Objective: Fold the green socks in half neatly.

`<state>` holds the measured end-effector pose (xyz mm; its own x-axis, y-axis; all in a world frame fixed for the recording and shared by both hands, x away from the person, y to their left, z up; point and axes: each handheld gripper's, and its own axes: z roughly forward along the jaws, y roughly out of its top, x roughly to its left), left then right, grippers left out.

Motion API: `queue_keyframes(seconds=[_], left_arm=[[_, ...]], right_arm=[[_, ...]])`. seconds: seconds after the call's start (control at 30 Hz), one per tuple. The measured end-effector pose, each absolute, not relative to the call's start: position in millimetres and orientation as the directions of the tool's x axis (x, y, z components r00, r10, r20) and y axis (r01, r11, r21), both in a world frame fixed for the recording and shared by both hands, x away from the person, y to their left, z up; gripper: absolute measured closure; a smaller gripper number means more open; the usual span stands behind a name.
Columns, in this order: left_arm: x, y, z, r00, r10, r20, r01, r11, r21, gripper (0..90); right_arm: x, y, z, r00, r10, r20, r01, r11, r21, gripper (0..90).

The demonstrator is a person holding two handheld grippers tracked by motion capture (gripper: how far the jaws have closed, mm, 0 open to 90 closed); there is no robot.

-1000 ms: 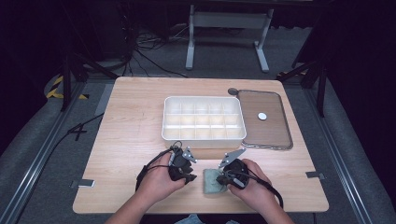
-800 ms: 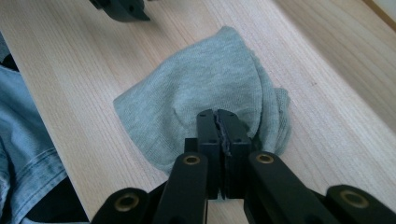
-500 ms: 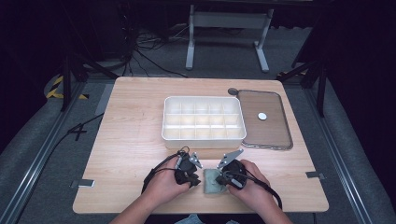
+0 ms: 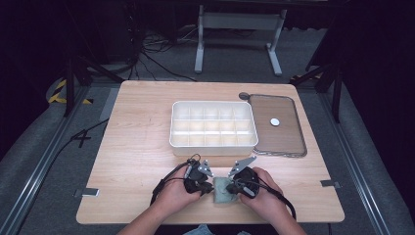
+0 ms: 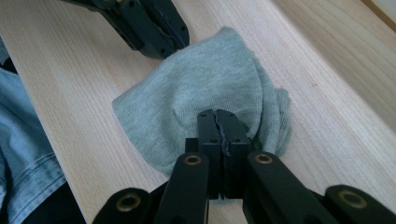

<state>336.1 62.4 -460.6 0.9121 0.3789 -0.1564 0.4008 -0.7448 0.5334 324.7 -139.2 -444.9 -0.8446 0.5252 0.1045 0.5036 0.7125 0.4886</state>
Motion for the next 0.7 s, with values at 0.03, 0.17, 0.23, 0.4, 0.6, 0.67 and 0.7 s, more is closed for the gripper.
queue_keyframes(seconds=[0.03,0.17,0.23,0.4,0.6,0.67,0.7], left_arm=[[336,61,-461,0.917,0.372,-0.143,0.387,-0.744,0.545,85.3],[335,58,-462,0.922,0.366,-0.123,0.370,-0.744,0.556,88.4],[335,58,-463,0.925,0.361,-0.117,0.362,-0.746,0.560,88.9],[331,54,-460,0.937,0.343,-0.071,0.315,-0.736,0.599,90.0],[322,47,-453,0.953,0.299,-0.043,0.251,-0.707,0.662,90.0],[321,45,-452,0.957,0.289,-0.028,0.235,-0.716,0.657,90.0],[321,46,-452,0.957,0.290,-0.027,0.236,-0.716,0.657,90.0]], right_arm=[[325,-139,-445,-0.842,0.529,0.105,0.506,0.710,0.490,89.9],[326,-140,-446,-0.842,0.528,0.115,0.509,0.705,0.494,89.9],[326,-140,-446,-0.841,0.528,0.115,0.510,0.705,0.494,89.9],[325,-141,-446,-0.841,0.529,0.115,0.509,0.702,0.498,89.8],[324,-139,-446,-0.839,0.530,0.120,0.512,0.697,0.501,89.6],[324,-138,-447,-0.841,0.526,0.123,0.509,0.697,0.505,89.7],[323,-138,-447,-0.839,0.530,0.121,0.512,0.696,0.504,89.7]])
